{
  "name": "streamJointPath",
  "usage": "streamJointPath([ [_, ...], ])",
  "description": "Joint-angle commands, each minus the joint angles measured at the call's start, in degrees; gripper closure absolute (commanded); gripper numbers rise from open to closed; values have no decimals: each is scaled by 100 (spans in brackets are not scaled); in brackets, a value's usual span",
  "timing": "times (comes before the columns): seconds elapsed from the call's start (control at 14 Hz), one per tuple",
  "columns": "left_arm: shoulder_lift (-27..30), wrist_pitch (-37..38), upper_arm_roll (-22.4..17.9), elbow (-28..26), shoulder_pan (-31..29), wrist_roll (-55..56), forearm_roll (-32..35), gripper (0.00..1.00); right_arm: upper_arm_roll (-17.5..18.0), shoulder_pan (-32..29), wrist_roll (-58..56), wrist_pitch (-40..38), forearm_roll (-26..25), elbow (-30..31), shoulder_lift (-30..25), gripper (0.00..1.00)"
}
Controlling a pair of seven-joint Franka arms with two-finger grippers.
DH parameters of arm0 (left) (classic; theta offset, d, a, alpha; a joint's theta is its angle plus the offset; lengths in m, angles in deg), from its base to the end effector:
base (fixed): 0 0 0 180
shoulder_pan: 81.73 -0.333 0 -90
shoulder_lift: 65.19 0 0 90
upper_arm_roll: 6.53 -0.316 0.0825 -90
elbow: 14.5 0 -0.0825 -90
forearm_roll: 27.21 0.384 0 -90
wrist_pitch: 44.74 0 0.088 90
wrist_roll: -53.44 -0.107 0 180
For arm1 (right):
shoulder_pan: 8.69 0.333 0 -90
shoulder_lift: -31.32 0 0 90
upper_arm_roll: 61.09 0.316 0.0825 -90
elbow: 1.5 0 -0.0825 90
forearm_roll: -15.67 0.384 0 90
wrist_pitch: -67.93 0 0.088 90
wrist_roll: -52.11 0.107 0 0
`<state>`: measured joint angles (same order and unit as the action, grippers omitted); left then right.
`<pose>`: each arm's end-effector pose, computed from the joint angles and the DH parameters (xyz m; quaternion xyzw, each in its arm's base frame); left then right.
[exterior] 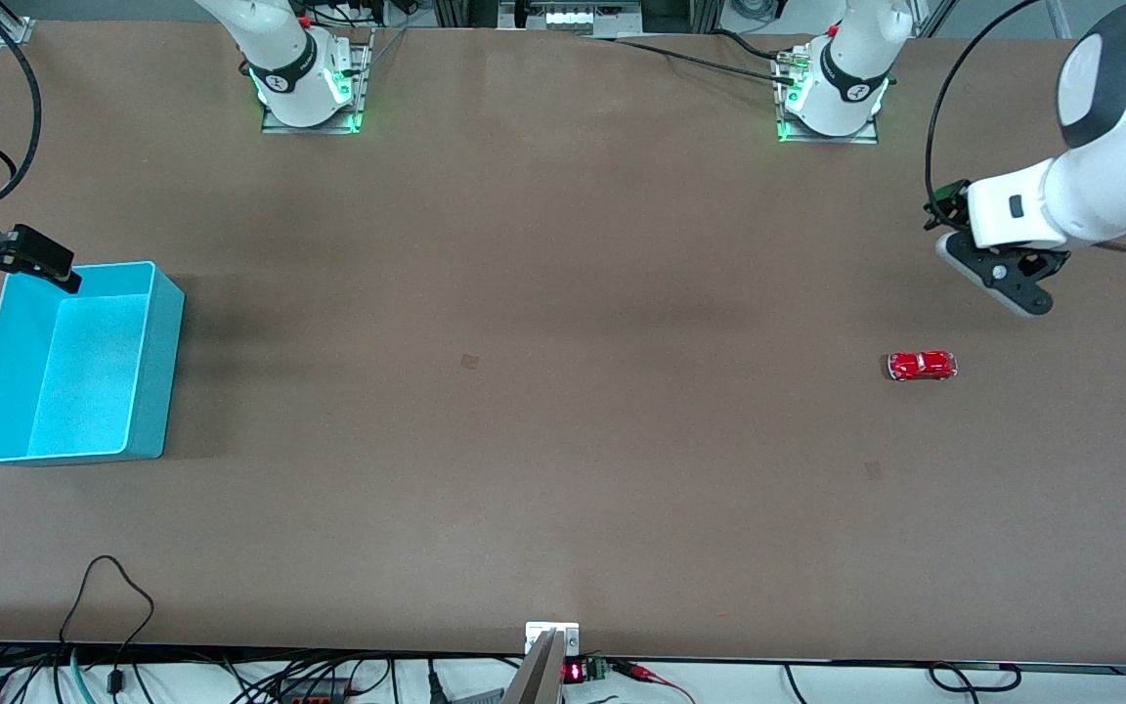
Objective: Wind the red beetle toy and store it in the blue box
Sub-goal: 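Move the left gripper down over the red toy car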
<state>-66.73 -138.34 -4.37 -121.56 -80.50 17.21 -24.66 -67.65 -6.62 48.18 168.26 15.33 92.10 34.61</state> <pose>0.5379 -0.0272 0.4763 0.9311 -0.3400 -0.1312 0.0164 0.5841 -0.0447 0.5783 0.9995 -0.0042 0.0297 0.0084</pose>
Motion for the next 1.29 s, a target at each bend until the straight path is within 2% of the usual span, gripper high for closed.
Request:
streamJointPath([
  [0.0, -136, -482, 4, -148, -114, -620, 236, 0, -3, 4, 50, -13, 16, -35, -13, 0],
  [0.5, -724, -1581, 4, -157, -360, -2351, 711, 0, -3, -5, 50, -4, 16, -35, -4, 0],
  [0.86, -1541, -2784, 4, -157, -659, -4125, 835, 0, -3, -5, 42, -4, 16, -35, -4, 0],
  [1.0, -1753, -3136, -5, -209, -677, -4672, 1158, 0, -3, -13, 42, -4, 16, -35, 5, 0],
  [1.15, -1754, -3714, -5, -620, -799, -4692, 1204, 0, -3, -13, 42, -4, 16, -35, 5, 0],
  [1.22, -1754, -4258, 4, -971, -922, -4700, 1212, 0, -3, -13, 42, -4, 16, -35, 13, 0],
])
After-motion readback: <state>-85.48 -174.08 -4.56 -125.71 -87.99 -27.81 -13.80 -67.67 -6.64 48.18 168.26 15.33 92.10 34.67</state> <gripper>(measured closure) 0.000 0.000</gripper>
